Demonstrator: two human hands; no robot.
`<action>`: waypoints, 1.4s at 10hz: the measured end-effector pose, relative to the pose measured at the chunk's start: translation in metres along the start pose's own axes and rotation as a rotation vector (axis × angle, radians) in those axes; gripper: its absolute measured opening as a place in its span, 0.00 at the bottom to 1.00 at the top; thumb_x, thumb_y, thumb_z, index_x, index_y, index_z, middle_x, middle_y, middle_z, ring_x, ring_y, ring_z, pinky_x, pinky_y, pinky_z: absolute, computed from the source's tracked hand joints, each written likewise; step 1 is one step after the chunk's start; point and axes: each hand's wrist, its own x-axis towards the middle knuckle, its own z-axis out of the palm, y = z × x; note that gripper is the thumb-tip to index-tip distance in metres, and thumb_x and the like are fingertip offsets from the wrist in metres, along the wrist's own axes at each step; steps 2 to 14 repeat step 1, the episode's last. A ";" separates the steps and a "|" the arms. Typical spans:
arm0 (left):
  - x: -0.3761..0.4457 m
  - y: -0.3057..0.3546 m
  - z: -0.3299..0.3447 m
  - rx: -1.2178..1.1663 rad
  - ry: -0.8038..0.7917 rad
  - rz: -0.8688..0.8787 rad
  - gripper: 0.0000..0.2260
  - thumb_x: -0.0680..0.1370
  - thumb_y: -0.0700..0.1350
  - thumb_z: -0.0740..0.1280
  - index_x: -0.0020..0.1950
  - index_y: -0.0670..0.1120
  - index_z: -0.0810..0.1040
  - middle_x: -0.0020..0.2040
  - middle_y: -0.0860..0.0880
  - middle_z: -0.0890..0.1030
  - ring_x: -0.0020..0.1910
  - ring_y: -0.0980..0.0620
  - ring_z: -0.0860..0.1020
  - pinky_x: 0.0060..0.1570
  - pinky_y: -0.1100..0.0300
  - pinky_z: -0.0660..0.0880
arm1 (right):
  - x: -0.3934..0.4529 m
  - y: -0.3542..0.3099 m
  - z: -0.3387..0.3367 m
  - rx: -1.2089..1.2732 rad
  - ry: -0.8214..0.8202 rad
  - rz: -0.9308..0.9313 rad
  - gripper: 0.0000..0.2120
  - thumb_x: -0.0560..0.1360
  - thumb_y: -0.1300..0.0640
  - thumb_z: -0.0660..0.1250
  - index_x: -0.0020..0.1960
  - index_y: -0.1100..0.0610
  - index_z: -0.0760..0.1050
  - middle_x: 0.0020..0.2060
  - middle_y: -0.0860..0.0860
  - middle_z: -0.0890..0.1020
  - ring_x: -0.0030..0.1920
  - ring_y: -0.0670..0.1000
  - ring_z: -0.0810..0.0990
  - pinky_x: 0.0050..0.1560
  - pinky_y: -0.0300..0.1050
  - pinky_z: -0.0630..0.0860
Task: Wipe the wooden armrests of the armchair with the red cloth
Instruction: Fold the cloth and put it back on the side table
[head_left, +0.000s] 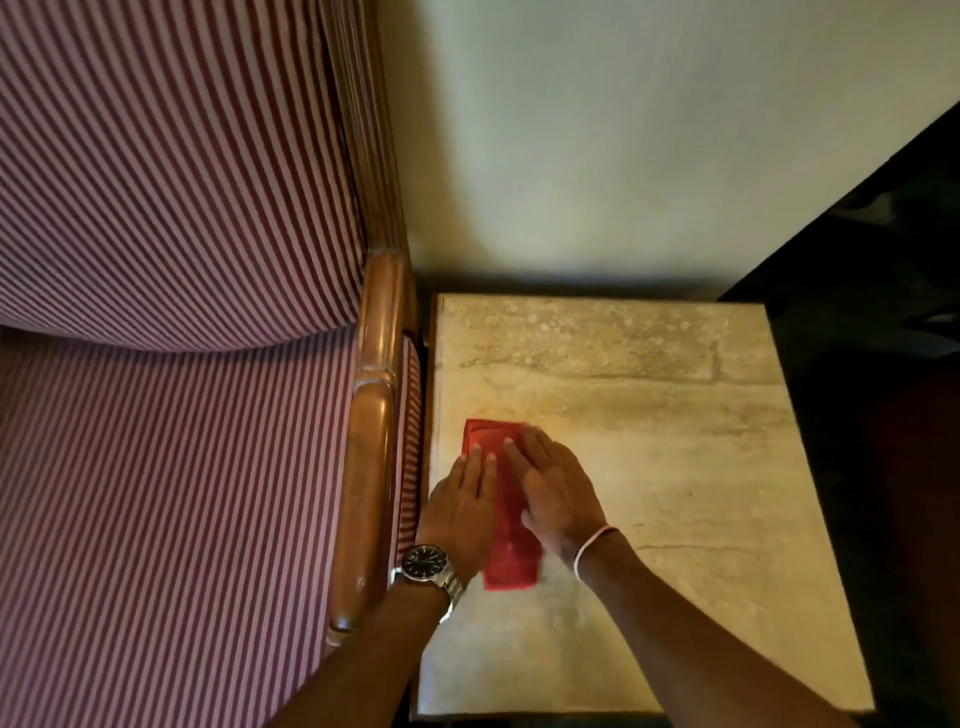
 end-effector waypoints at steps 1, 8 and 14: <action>0.004 -0.011 -0.014 0.051 0.164 -0.016 0.34 0.82 0.45 0.57 0.81 0.44 0.39 0.83 0.41 0.40 0.83 0.43 0.44 0.81 0.45 0.50 | 0.015 -0.001 -0.012 -0.016 0.088 -0.018 0.40 0.77 0.60 0.65 0.83 0.55 0.48 0.83 0.59 0.48 0.84 0.59 0.47 0.83 0.54 0.50; 0.004 -0.011 -0.014 0.051 0.164 -0.016 0.34 0.82 0.45 0.57 0.81 0.44 0.39 0.83 0.41 0.40 0.83 0.43 0.44 0.81 0.45 0.50 | 0.015 -0.001 -0.012 -0.016 0.088 -0.018 0.40 0.77 0.60 0.65 0.83 0.55 0.48 0.83 0.59 0.48 0.84 0.59 0.47 0.83 0.54 0.50; 0.004 -0.011 -0.014 0.051 0.164 -0.016 0.34 0.82 0.45 0.57 0.81 0.44 0.39 0.83 0.41 0.40 0.83 0.43 0.44 0.81 0.45 0.50 | 0.015 -0.001 -0.012 -0.016 0.088 -0.018 0.40 0.77 0.60 0.65 0.83 0.55 0.48 0.83 0.59 0.48 0.84 0.59 0.47 0.83 0.54 0.50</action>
